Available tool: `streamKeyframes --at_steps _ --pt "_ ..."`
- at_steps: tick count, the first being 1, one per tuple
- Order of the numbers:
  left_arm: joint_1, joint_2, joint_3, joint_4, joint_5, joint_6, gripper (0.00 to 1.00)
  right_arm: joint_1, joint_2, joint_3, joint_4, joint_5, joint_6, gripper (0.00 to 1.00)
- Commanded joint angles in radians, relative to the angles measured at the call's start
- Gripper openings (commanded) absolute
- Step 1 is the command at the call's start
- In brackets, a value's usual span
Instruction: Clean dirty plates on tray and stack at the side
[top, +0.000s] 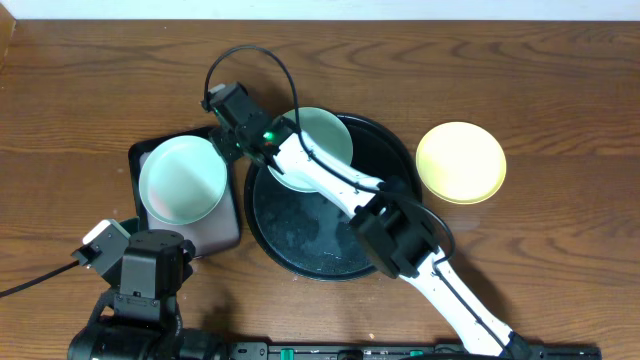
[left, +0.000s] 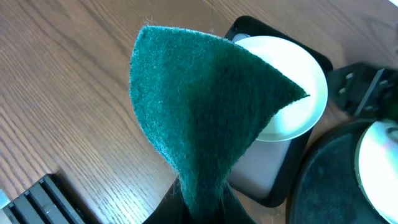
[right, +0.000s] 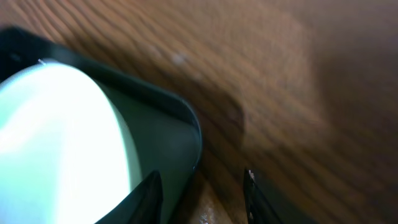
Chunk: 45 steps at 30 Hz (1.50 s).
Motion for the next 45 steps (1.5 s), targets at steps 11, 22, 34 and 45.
streamKeyframes --at_steps 11,22,34,45 --pt "0.003 0.037 -0.003 0.111 0.092 0.182 0.07 -0.011 -0.012 0.002 -0.079 0.13 0.003 0.24" --pt "0.003 0.129 -0.003 0.163 0.15 0.233 0.08 -0.013 -0.145 0.002 -0.269 0.293 -0.027 0.25" --pt "0.003 0.187 0.0 0.277 0.199 0.283 0.08 -0.025 -0.261 0.002 -0.373 0.127 -0.21 0.63" --pt "0.15 0.196 0.003 0.382 0.193 0.179 0.08 0.012 -0.419 0.002 -0.538 0.014 -0.358 0.84"
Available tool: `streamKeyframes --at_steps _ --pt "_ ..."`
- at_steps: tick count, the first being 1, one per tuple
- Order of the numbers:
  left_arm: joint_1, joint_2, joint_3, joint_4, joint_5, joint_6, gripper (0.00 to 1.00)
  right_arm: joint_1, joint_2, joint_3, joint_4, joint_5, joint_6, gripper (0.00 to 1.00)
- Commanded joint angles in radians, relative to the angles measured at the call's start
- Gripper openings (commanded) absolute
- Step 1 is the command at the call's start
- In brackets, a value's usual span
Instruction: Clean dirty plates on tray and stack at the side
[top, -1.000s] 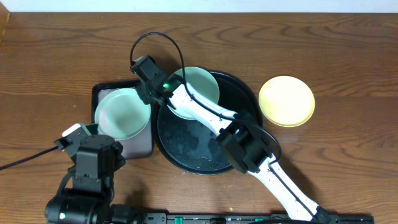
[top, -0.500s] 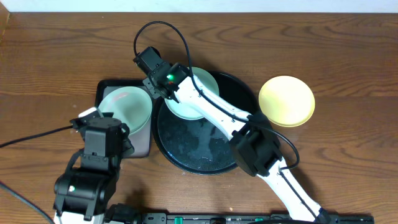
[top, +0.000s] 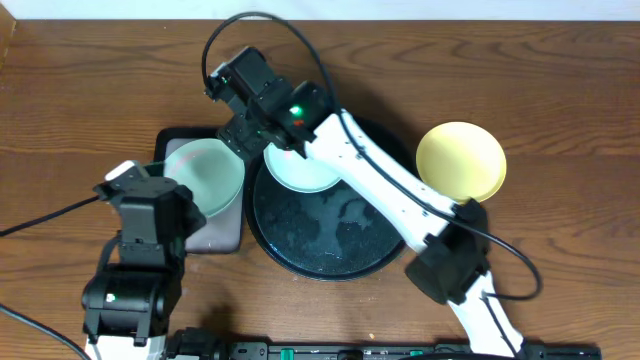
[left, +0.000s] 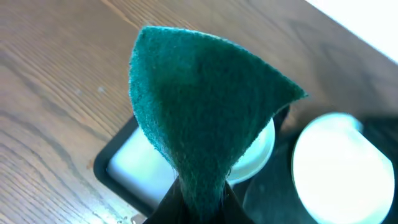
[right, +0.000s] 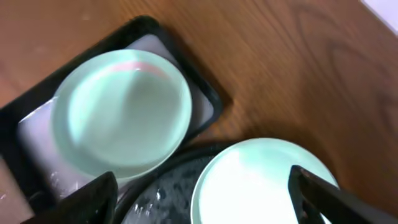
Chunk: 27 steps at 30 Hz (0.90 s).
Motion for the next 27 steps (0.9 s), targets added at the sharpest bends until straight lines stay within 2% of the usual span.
streamKeyframes --at_steps 1,6,10,13,17,18,23,27 --pt "0.058 0.0 0.003 0.028 -0.001 -0.014 0.08 0.027 -0.019 0.002 -0.052 -0.045 -0.099 0.85" --pt "0.072 0.025 0.003 0.082 0.076 0.042 0.08 0.075 0.03 0.001 -0.14 -0.175 -0.319 0.78" --pt "0.084 0.083 0.003 0.122 0.082 0.053 0.08 0.133 0.09 0.001 -0.141 -0.113 -0.47 0.69" --pt "0.129 0.134 0.003 0.131 0.084 0.053 0.08 0.171 0.115 0.001 -0.142 -0.018 -0.524 0.66" --pt "0.264 0.19 0.003 0.138 0.184 0.052 0.08 0.203 0.125 0.001 -0.142 0.055 -0.568 0.64" --pt "0.346 0.204 0.003 0.142 0.268 0.052 0.08 0.208 0.125 0.001 -0.133 0.055 -0.583 0.64" --pt "0.594 0.221 0.003 0.145 0.552 0.052 0.08 0.207 0.125 0.0 -0.122 0.055 -0.631 0.64" --pt "0.719 0.222 0.003 0.134 0.632 0.051 0.08 0.207 0.125 -0.007 -0.1 0.048 -0.653 0.65"
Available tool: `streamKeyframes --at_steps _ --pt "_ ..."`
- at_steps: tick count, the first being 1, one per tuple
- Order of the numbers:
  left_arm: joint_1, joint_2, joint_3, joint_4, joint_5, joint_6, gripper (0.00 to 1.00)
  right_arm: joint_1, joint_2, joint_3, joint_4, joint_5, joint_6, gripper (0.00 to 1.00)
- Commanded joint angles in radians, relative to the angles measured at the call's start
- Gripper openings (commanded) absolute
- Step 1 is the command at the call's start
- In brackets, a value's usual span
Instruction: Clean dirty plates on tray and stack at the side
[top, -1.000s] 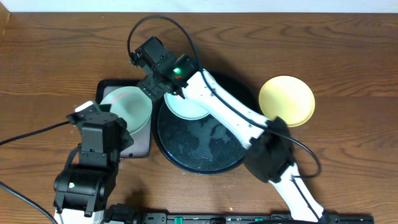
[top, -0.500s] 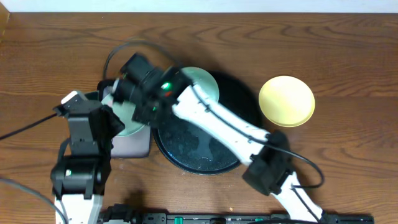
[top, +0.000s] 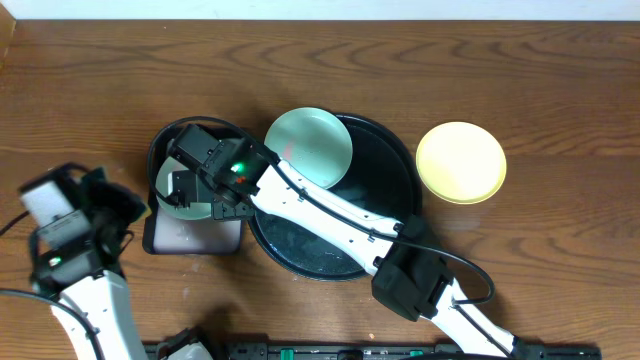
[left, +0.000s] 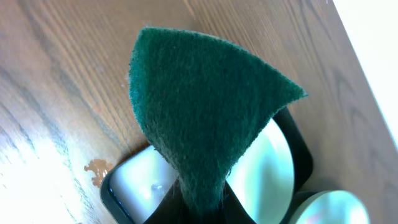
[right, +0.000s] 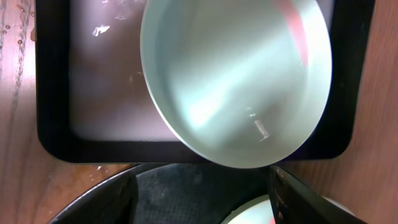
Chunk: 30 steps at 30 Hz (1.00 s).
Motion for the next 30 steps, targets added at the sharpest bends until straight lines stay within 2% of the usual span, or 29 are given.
streamKeyframes --at_steps 1,11,16,21,27,30 --pt "0.111 -0.003 0.003 -0.013 0.156 0.008 0.07 0.009 -0.007 -0.006 0.023 -0.006 -0.061 0.65" --pt "0.311 -0.003 0.003 -0.027 0.216 -0.066 0.08 0.009 -0.007 -0.05 0.053 -0.113 -0.102 0.66" --pt "0.379 -0.003 0.002 -0.035 0.22 -0.148 0.08 0.0 -0.007 -0.169 0.175 -0.106 -0.129 0.66" --pt "0.391 -0.003 0.002 -0.035 0.233 -0.152 0.08 -0.005 -0.007 -0.233 0.279 -0.095 -0.135 0.65" --pt "0.391 -0.003 0.002 -0.032 0.23 -0.144 0.08 -0.005 -0.007 -0.238 0.331 -0.095 -0.136 0.58" --pt "0.391 -0.003 0.002 -0.032 0.23 -0.144 0.08 -0.005 -0.007 -0.238 0.333 -0.095 -0.159 0.49"
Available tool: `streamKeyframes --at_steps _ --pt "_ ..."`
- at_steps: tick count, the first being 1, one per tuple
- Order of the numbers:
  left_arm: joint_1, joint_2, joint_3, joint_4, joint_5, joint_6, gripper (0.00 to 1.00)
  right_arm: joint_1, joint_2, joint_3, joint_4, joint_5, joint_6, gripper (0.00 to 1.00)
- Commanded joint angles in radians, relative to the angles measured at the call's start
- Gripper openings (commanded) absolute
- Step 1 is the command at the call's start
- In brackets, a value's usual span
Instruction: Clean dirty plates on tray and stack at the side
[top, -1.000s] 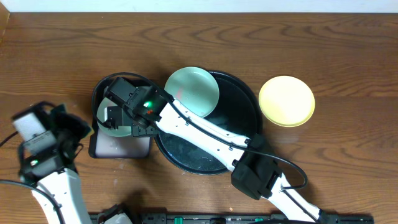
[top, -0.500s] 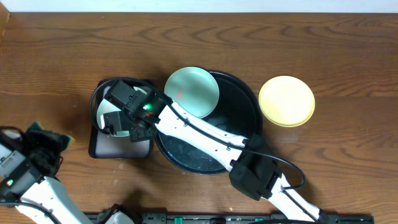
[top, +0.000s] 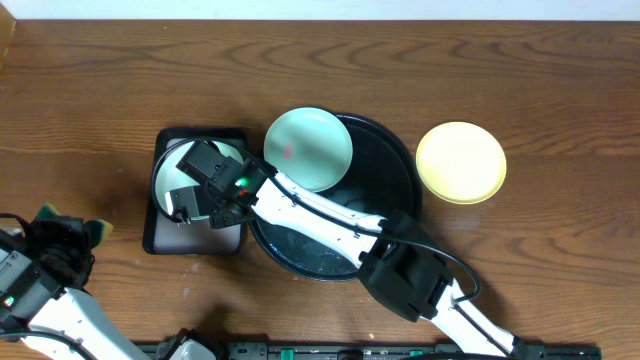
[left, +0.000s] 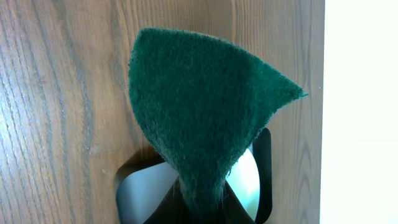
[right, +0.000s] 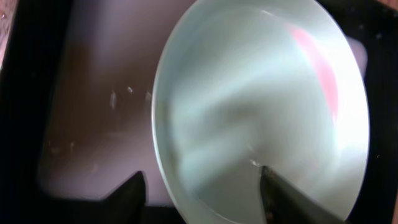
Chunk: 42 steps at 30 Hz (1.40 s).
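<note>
A pale green plate (right: 261, 106) with a pink smear lies in the black square tray (top: 160, 240). My right gripper (right: 202, 174) hangs low over it, open, one finger inside the plate and the other over the tray floor, astride the near rim. In the overhead view the right gripper (top: 205, 192) covers much of that plate. A second pale green plate (top: 308, 148) rests on the back left edge of the round black basin (top: 385, 170). My left gripper (left: 199, 202) is shut on a green scouring pad (left: 199, 106), off to the tray's front left (top: 90, 232).
A yellow plate (top: 460, 162) sits alone on the wooden table to the right of the basin. The basin's floor is wet. The right arm stretches across the basin from the front edge. A pale strip marks the table's far edge.
My right gripper has come down closer to the tray plate, and its fingers now straddle the rim. The left arm has moved further toward the front left corner, still holding the pad.
My right gripper was first low by the tray's back right corner, with the left gripper holding the pad in front of the tray. Then the right gripper stood high behind the tray, then over the tray plate, and now low at its rim. The left arm has drawn away leftward.
</note>
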Motion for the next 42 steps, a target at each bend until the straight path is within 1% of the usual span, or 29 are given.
streamKeyframes --at_steps 1,4,9,12,14,17,19,21,22,23,24,25,34,42 --pt "0.005 -0.004 0.002 0.002 0.016 -0.005 0.08 -0.008 -0.007 -0.004 -0.002 -0.005 -0.02 0.49" --pt "0.005 -0.004 0.002 0.001 0.016 0.019 0.08 -0.006 -0.007 -0.004 -0.016 -0.021 -0.02 0.52" --pt "0.005 -0.004 0.002 0.002 0.016 0.025 0.08 0.008 -0.007 -0.004 -0.034 -0.038 -0.021 0.49" --pt "0.005 -0.004 0.002 0.01 0.004 0.024 0.08 0.009 -0.007 -0.017 -0.043 -0.039 -0.038 0.49" --pt "0.005 -0.002 0.002 0.019 0.001 0.024 0.08 0.009 -0.007 -0.039 -0.019 -0.038 -0.069 0.49" --pt "0.005 0.01 0.002 0.024 0.002 0.016 0.08 0.009 -0.007 -0.077 0.037 -0.038 -0.076 0.47" --pt "0.005 0.02 0.002 0.024 0.002 0.016 0.08 0.009 -0.007 -0.09 0.056 -0.038 -0.076 0.44" --pt "0.005 0.03 0.002 0.024 0.002 0.016 0.08 0.009 -0.007 -0.092 0.059 -0.028 -0.076 0.38" --pt "0.005 0.033 0.002 0.024 0.002 0.016 0.08 0.009 -0.007 -0.092 0.061 -0.018 -0.076 0.33" --pt "0.005 0.034 0.002 0.024 0.002 0.016 0.08 0.009 -0.007 -0.092 0.064 -0.01 -0.08 0.25" --pt "0.005 0.035 0.002 0.024 0.002 0.016 0.08 0.009 -0.007 -0.092 0.068 -0.003 -0.084 0.11" --pt "0.005 0.034 0.002 0.025 0.002 0.016 0.08 0.009 -0.007 -0.092 0.074 0.001 -0.083 0.01" --pt "0.005 0.034 0.002 0.045 0.002 0.016 0.08 0.009 -0.026 -0.088 0.083 0.004 -0.083 0.01" --pt "0.005 0.034 0.002 0.051 0.002 0.017 0.08 0.006 -0.108 -0.087 0.088 0.003 -0.081 0.01"
